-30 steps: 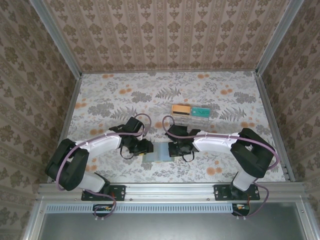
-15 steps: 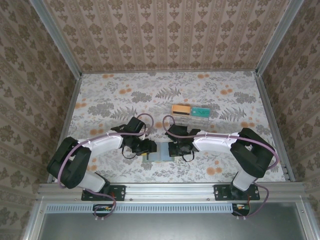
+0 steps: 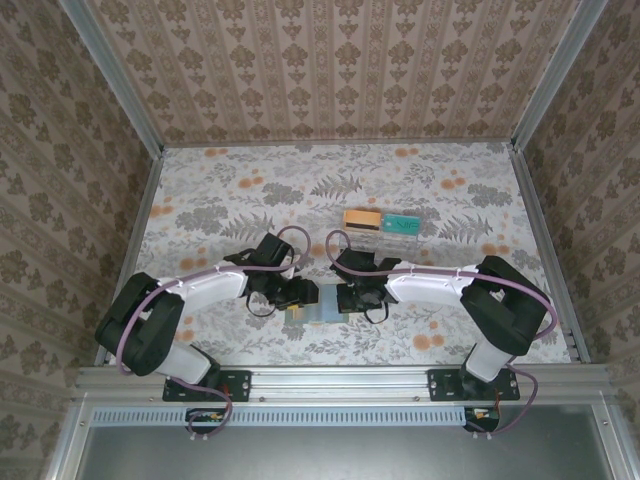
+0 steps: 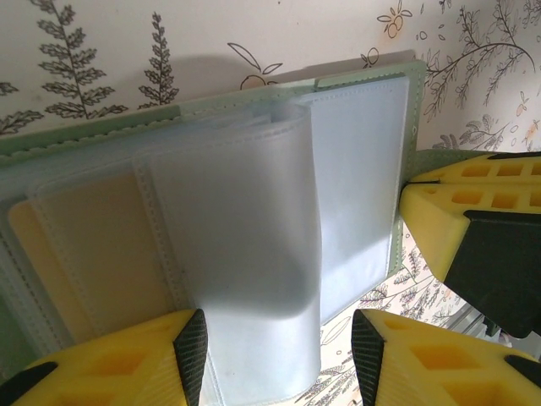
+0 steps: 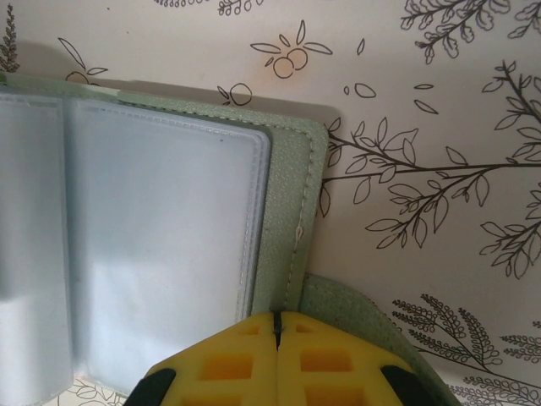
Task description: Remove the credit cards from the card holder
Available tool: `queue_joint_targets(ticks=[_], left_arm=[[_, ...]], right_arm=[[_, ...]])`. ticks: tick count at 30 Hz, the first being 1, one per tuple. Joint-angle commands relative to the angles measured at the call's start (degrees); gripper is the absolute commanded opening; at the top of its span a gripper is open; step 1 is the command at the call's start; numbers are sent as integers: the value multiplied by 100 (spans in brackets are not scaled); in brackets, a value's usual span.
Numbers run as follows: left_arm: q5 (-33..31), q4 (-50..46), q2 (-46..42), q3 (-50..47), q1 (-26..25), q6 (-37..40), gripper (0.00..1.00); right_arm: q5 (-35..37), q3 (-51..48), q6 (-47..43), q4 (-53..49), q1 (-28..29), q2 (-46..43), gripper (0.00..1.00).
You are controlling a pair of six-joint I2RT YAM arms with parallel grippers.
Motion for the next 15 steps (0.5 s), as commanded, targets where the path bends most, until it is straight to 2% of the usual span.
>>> queue_joint_targets(ticks=[1,6,15], left_arm=[[-7,-38,-144,0,-2,-17,51],[26,-64,-10,66,0,11,52],[-654,-644,-503,108,121,55,52]], right_arm=[[-178,10,88,110,66,239,0],[-197,26,95,118,82,249,0],[-180,38,90,96,87,237,0]])
